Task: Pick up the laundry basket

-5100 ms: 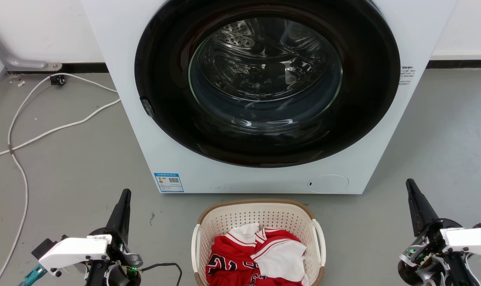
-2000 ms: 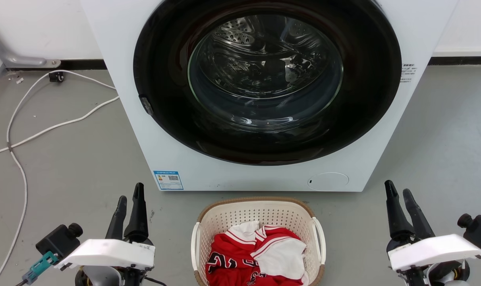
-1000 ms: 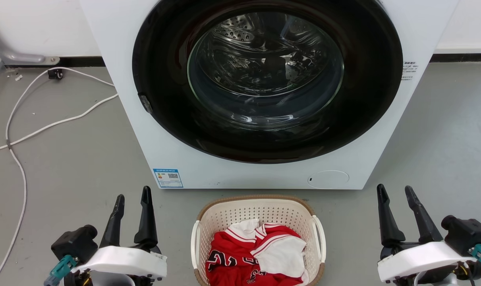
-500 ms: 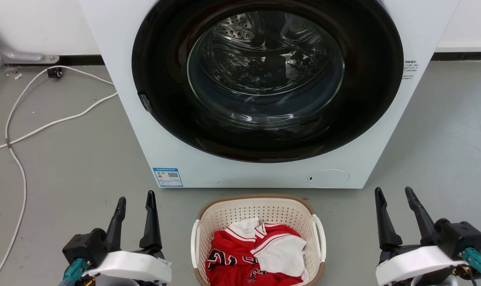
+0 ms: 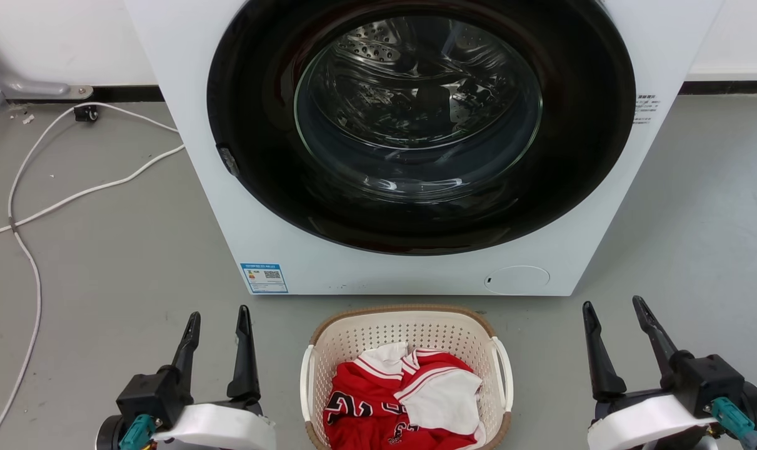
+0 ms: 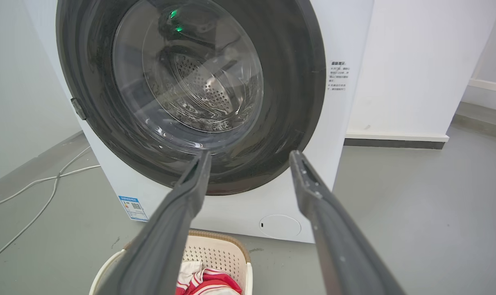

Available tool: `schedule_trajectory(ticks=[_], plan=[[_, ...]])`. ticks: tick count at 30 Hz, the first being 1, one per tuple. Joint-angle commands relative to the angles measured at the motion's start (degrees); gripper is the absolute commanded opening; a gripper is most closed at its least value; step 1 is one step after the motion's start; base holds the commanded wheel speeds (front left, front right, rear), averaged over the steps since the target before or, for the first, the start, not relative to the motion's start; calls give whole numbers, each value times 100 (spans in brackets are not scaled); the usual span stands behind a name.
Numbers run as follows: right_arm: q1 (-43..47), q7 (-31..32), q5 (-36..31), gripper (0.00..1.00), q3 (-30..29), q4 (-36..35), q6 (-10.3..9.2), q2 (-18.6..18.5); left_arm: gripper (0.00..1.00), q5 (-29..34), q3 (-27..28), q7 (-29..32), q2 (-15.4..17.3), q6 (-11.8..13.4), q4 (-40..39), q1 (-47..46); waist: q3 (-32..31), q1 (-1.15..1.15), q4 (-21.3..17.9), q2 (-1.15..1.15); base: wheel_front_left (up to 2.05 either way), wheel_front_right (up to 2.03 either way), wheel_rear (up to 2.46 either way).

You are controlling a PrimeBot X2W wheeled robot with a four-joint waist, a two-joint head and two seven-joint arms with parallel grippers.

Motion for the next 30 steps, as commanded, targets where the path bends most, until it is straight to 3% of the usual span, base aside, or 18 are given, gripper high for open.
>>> schedule_trajectory(ticks=[1, 13, 30], plan=[[17, -43, -99, 100, 15, -5, -2, -20, 100, 96, -11, -52, 14, 25, -8, 32, 0, 0, -3, 0, 0, 0, 0], [78, -186, -659, 100, 75, -24, -2, -19, 100, 657, -88, -194, 15, 110, 65, 89, 3, 0, 0, 0, 0, 0, 0], [115, -178, -585, 100, 64, -15, -2, -18, 100, 761, -87, -188, 14, 217, 62, 88, -8, 0, 21, 0, 0, 0, 0]])
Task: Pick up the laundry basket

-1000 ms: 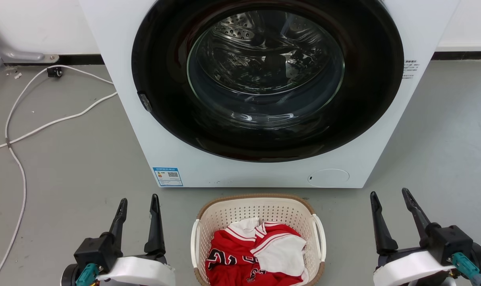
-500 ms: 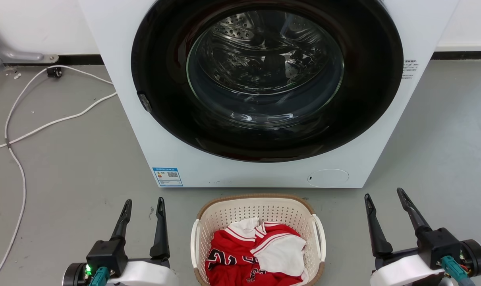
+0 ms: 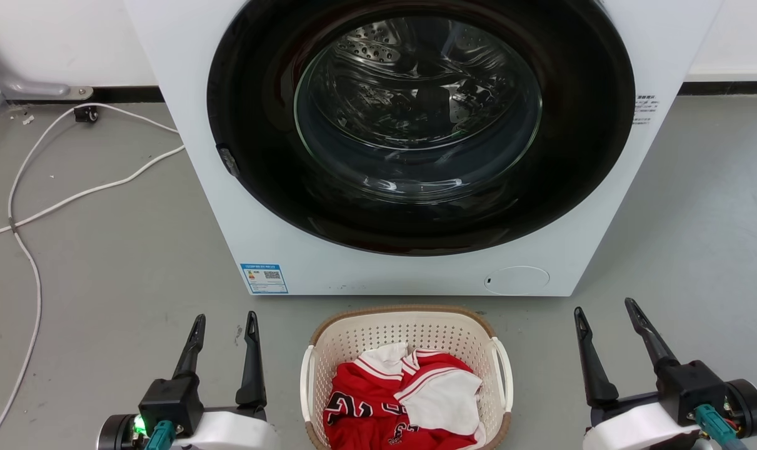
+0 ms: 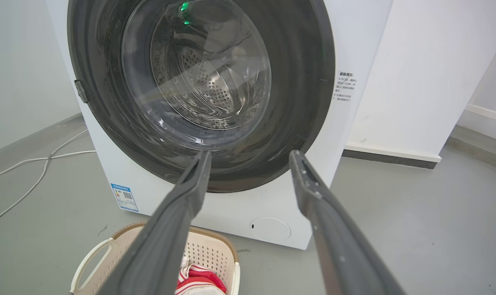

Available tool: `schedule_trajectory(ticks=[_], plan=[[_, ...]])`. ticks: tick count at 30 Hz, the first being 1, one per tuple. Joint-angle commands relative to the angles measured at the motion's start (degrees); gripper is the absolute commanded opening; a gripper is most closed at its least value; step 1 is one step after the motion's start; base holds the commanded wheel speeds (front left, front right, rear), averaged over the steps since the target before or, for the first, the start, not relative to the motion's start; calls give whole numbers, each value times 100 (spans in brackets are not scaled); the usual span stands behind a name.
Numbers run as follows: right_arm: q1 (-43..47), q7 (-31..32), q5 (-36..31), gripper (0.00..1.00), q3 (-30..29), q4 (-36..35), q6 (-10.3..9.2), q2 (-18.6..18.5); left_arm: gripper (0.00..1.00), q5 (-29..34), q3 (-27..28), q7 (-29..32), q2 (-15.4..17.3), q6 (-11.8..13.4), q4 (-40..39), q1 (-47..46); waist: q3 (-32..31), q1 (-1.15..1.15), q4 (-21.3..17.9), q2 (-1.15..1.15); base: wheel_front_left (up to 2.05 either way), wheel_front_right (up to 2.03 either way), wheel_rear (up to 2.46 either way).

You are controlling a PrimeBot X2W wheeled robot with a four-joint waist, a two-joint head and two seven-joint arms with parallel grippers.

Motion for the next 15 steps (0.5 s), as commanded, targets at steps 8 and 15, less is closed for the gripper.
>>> schedule_trajectory(ticks=[8, 15], plan=[[65, -14, 12, 100, 3, -22, -2, -15, 100, 90, 3, -30, 11, 70, -38, 66, 19, 0, -5, 0, 0, 0, 0], [40, -14, 30, 100, -13, -34, -2, -15, 100, 123, -3, -30, 11, 68, -56, 31, 64, 0, -10, 0, 0, 0, 0]])
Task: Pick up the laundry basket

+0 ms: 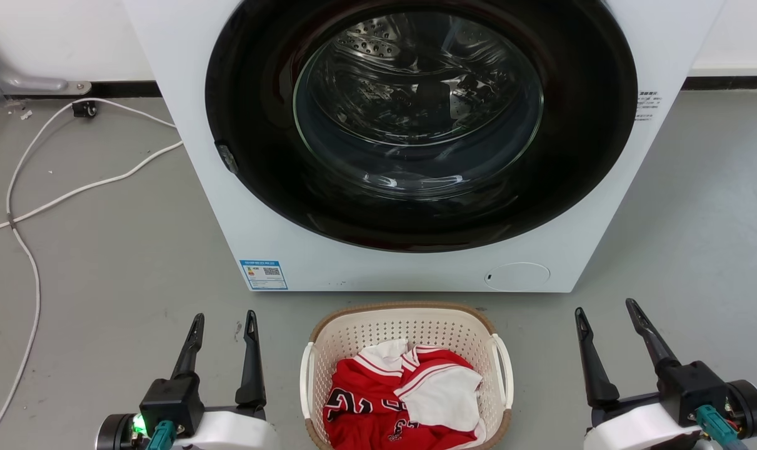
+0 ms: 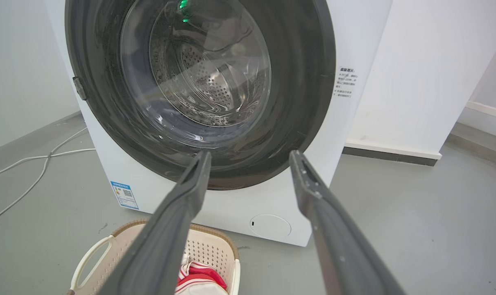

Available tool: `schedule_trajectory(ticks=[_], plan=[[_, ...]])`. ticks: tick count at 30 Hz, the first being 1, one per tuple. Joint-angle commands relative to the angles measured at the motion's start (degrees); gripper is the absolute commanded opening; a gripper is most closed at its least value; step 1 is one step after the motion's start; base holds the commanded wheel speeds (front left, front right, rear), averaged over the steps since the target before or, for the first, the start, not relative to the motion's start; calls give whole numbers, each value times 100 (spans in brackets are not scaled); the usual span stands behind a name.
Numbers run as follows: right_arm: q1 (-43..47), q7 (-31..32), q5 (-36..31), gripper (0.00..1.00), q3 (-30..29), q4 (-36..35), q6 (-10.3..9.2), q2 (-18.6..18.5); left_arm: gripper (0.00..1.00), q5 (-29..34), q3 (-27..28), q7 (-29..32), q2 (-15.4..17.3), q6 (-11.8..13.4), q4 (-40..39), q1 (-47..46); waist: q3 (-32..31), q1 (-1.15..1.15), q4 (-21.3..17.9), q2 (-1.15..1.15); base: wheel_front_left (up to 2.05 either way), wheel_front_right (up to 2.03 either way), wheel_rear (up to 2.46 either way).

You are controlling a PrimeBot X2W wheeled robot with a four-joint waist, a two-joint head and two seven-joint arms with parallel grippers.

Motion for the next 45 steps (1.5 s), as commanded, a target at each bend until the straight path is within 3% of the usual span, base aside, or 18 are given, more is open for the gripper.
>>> schedule_trajectory(ticks=[1, 8, 18, 30, 45], plan=[[13, -14, 32, 100, -9, -17, -2, -15, 100, 30, -1, -30, 11, 15, -23, 17, 13, 0, 3, 0, 0, 0, 0], [-69, -14, 49, 100, -26, -28, -2, -15, 100, -12, 22, -30, 11, -3, -25, -70, 134, 0, 25, 0, 0, 0, 0], [-575, -13, 7, 100, 98, 114, -2, -14, 100, 141, 200, -25, 11, -239, 220, -596, 667, 0, 51, 0, 0, 0, 0], [-1761, -13, -348, 100, 146, 916, -3, -14, 100, 400, 344, -24, 46, -735, 1361, -1952, 1973, 0, 44, 0, 0, 0, 0], [-2984, -13, -932, 100, 215, 2332, -3, -12, 100, 545, 173, -24, 143, -898, 2991, -3284, 3327, 0, 60, 0, 0, 0, 0]])
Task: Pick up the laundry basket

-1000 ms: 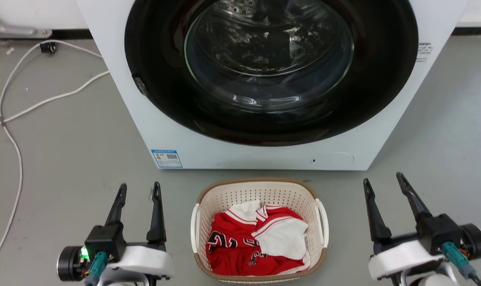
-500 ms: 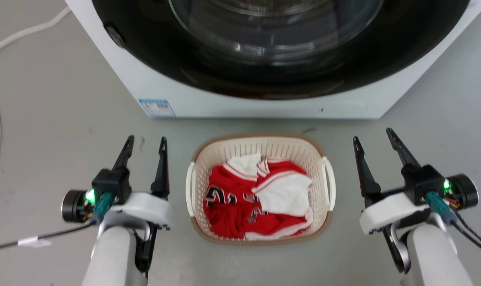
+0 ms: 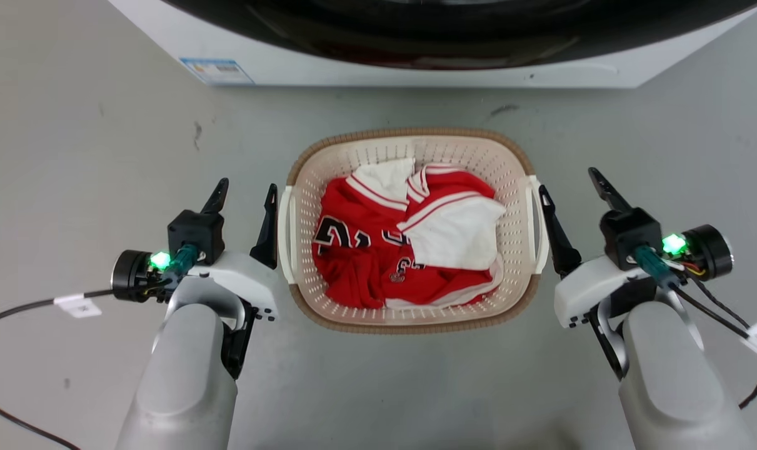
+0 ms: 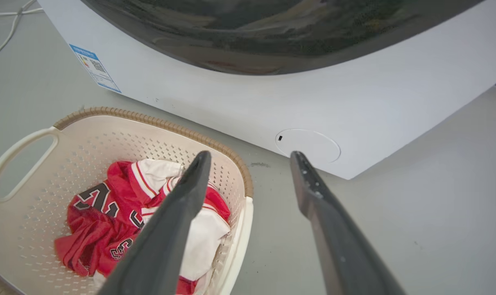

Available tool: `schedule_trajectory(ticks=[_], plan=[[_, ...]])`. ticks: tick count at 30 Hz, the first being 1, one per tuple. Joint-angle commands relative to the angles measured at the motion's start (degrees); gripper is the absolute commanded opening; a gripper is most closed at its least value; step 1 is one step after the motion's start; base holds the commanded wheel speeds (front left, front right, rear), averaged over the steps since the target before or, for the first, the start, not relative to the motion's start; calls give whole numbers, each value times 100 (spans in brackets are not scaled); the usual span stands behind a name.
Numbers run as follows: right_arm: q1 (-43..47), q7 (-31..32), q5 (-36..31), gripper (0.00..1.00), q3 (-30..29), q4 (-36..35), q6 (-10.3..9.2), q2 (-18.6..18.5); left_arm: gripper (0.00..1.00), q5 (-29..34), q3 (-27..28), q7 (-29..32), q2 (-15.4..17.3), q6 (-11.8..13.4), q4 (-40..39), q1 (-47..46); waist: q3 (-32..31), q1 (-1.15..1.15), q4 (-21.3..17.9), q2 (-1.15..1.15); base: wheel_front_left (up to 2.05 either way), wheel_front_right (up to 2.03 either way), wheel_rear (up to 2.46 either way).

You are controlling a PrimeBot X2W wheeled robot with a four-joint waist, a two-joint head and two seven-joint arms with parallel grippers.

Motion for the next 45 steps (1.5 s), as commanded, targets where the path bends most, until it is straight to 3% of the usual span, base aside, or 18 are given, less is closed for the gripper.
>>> schedule_trajectory(ticks=[1, 17, 41, 42, 43, 44, 45], plan=[[-204, -12, -85, 100, 16, 224, -4, -6, 100, 37, -26, -16, 28, -21, 163, -156, 232, -1, 0, 0, 0, 0, 0], [-1243, -11, -480, 100, -37, 2312, -4, -5, 100, 53, -245, -16, -49, -1, 1666, -992, 968, -1, 26, 0, 0, 0, 0], [-2111, -12, -666, 100, -168, 3365, -4, -6, 100, -38, -455, -16, -55, 30, 2799, -1816, 1673, -1, 37, 0, 0, 0, 0], [-2126, -12, -667, 85, -161, 3390, -4, -5, 100, -57, -461, -16, -58, 32, 2842, -1829, 1672, -1, 39, 0, 0, 0, 0], [-2145, -12, -666, 25, -158, 3404, -5, -7, 48, -52, -473, -16, -62, 50, 2852, -1861, 1667, -1, 39, 0, 0, 0, 0], [-2153, -12, -667, 0, -153, 3440, -4, -6, 11, -50, -482, -16, -65, 66, 2810, -1880, 1660, -1, 40, 0, 0, 0, 0], [-2157, -12, -662, 0, -148, 3471, -4, -6, 0, -65, -492, -16, -69, 64, 2848, -1867, 1646, -1, 38, 0, 0, 0, 0]])
